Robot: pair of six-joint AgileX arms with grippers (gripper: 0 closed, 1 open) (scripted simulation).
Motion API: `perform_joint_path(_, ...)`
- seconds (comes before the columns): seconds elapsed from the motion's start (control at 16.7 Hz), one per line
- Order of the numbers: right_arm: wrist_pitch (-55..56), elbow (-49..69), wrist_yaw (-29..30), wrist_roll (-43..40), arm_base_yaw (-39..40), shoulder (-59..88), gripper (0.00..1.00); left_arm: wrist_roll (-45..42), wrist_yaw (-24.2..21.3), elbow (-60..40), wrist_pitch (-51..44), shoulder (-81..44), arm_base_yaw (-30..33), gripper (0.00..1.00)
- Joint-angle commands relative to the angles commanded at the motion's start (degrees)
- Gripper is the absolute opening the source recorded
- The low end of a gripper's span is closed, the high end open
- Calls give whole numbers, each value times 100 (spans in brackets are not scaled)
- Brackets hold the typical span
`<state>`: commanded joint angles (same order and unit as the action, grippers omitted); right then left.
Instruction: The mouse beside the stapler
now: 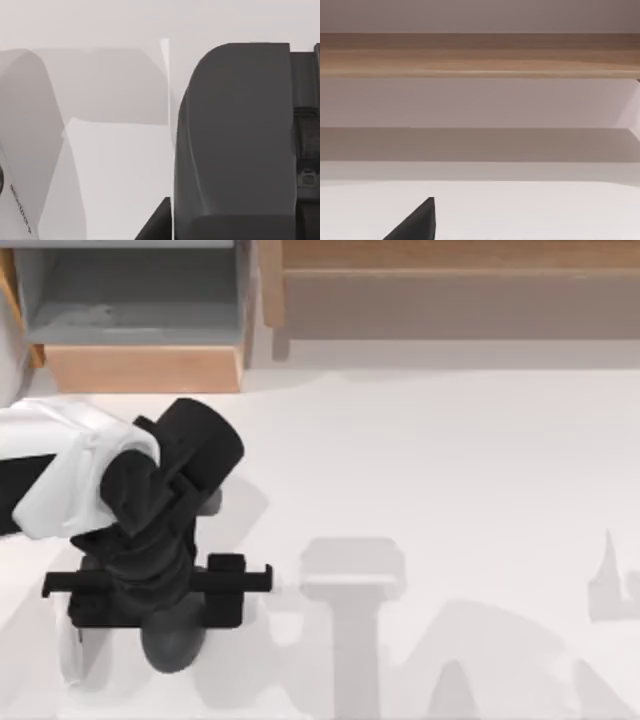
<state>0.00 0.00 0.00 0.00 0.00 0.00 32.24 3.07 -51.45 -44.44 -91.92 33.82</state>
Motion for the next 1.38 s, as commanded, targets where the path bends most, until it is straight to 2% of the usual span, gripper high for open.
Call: perform_joint_path(1.38,0,0,0,0,0,0,100,-26,9,-18,350,-1,-24,0)
